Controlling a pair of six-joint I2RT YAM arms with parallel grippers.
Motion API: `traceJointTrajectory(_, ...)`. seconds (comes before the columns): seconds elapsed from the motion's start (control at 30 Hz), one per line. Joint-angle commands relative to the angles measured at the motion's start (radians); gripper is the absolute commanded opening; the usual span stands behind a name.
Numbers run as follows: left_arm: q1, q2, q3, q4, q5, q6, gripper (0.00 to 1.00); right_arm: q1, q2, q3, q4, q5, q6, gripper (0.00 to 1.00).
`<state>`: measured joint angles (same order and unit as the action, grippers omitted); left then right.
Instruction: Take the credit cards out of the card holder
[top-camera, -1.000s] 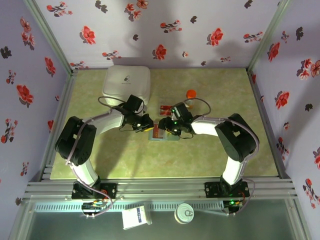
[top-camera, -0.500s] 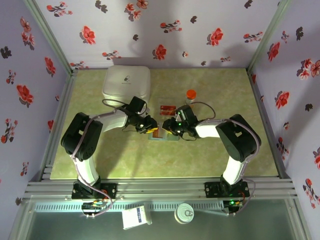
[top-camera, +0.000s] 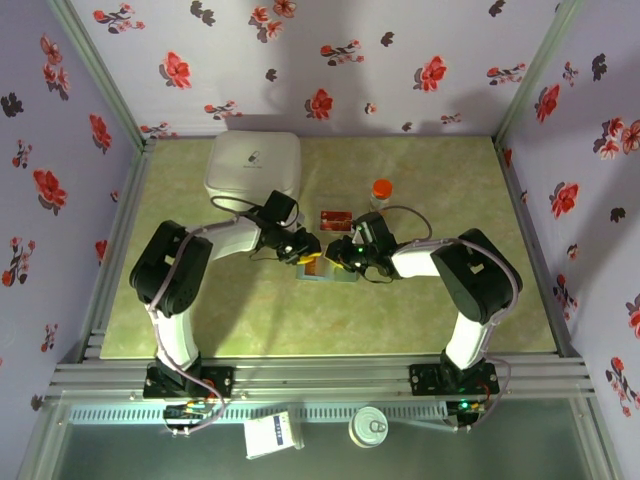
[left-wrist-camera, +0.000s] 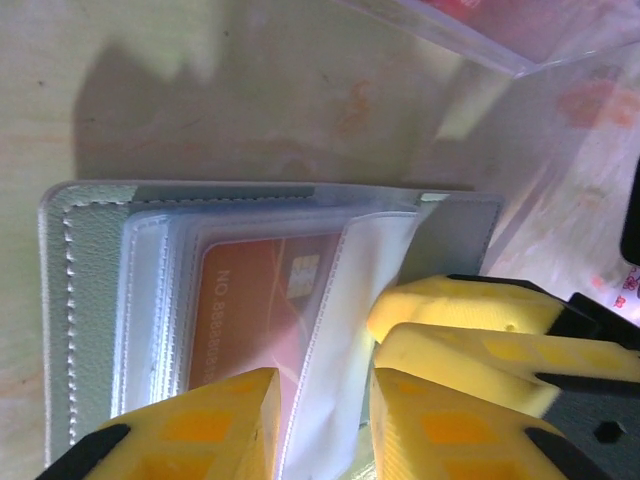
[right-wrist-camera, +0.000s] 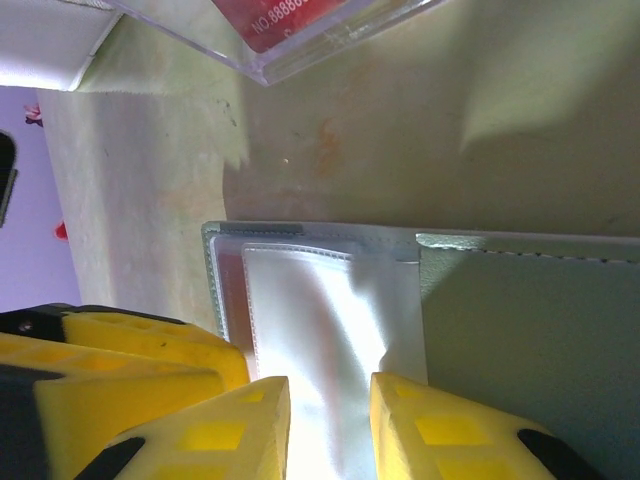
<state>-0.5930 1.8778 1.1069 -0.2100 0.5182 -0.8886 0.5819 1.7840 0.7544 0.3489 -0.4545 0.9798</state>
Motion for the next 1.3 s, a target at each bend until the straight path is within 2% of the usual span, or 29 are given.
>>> traceJointTrajectory(0.0,-0.011,0.022,0.035,-0.021,0.021,-0.004,0.29,-0.007,0.008,-0.016,0.034,-0.025,0.016,0.27)
traceJointTrajectory(0.47,-0.018,0.022,0.064,-0.038,0.03,0.003,0.24,-0.014,-0.049,-0.018,0.016,-0.033,0.013,0.29)
traceJointTrajectory(0.97,-0.06,0.022,0.156,-0.079,0.04,-0.002,0.25,-0.063,-0.258,0.003,-0.312,0.126,-0.139,0.35)
traceJointTrajectory(1.27,-0.12,0.105,0.245,-0.095,0.046,-0.006,0.34,-0.08,-0.343,0.006,-0.489,0.267,-0.179,0.39)
